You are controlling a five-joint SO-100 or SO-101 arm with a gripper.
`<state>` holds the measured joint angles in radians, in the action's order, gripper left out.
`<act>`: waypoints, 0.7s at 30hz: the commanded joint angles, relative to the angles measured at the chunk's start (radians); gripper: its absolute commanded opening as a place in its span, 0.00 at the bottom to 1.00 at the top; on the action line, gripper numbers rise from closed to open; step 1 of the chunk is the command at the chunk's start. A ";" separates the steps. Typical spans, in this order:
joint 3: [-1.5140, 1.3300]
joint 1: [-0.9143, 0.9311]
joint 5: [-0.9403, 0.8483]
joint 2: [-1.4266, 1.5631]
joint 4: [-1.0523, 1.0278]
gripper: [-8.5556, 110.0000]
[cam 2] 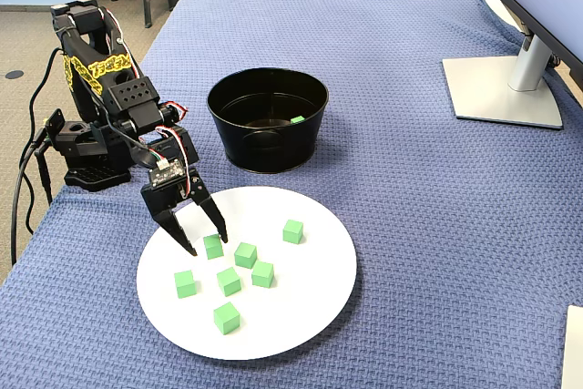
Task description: Pick up the green cubes from the white plate and place them in the black recipient
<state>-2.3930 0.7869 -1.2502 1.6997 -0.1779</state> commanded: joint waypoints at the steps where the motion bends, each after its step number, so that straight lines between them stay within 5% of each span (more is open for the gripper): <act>1: -0.006 -0.017 -0.015 0.008 0.031 0.16; 13: -0.043 -0.017 -0.012 0.040 0.069 0.07; 21: 0.187 0.021 0.232 0.416 -0.506 0.07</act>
<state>-2.3639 0.7839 -1.1167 1.9037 -0.4157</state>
